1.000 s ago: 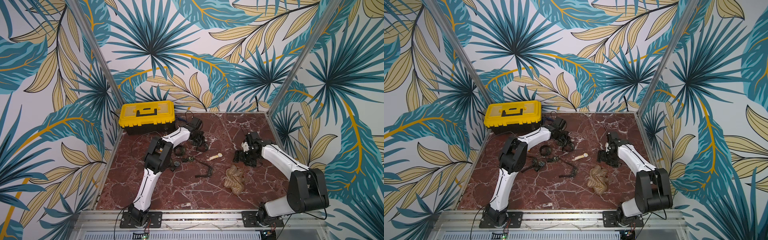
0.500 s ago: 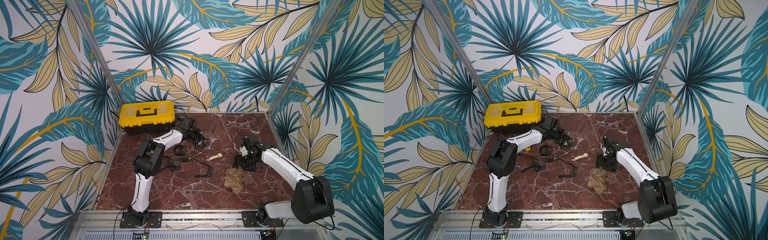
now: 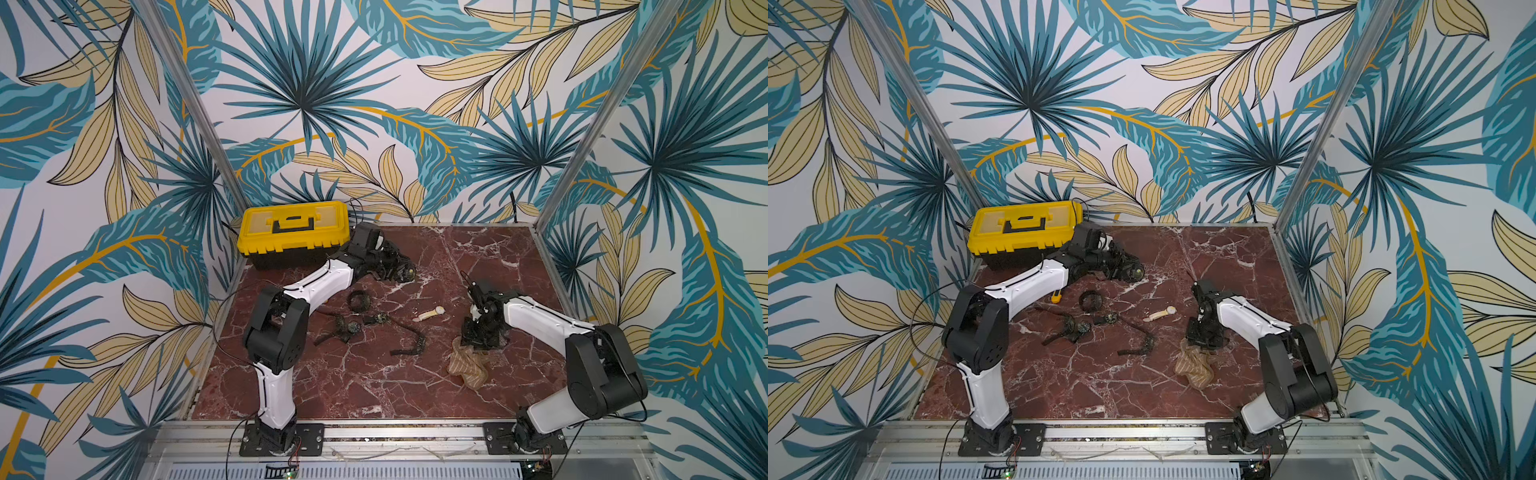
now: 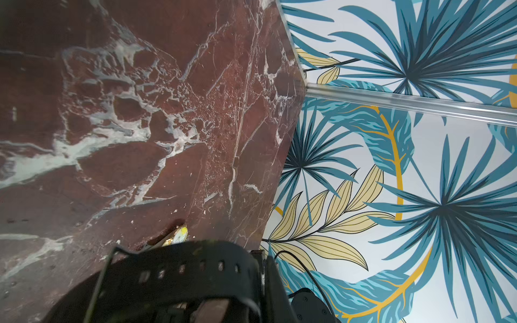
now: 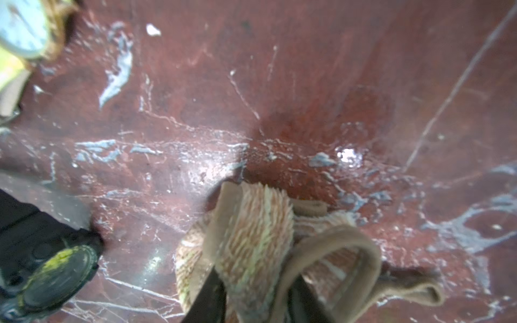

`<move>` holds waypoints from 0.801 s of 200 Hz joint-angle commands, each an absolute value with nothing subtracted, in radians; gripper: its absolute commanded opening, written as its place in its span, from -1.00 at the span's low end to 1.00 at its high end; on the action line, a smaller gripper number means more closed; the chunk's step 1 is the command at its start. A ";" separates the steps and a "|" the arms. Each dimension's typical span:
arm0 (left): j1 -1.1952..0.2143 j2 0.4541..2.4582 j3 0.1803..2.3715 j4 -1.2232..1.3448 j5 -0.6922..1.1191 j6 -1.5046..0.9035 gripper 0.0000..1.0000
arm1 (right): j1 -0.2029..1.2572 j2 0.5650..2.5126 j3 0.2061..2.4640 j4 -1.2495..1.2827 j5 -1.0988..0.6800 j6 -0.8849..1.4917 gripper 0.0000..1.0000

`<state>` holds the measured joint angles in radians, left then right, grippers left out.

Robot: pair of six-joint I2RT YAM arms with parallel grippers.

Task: Wipe the watch dial
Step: Pick up the cleaning item at the center of the board.

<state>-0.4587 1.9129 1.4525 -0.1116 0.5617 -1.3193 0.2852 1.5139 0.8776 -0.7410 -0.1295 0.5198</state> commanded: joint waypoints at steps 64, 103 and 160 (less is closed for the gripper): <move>-0.495 1.832 1.441 -0.038 0.611 -1.261 -1.00 | 0.307 1.123 0.904 -0.637 -0.118 0.500 -0.99; -0.525 1.782 1.440 -0.038 0.561 -1.267 -1.00 | 0.351 1.066 0.952 -0.459 -0.154 0.462 -0.99; -0.560 1.735 1.462 -0.038 0.482 -1.234 -1.00 | 0.377 1.144 0.976 -0.100 -0.198 0.444 -0.99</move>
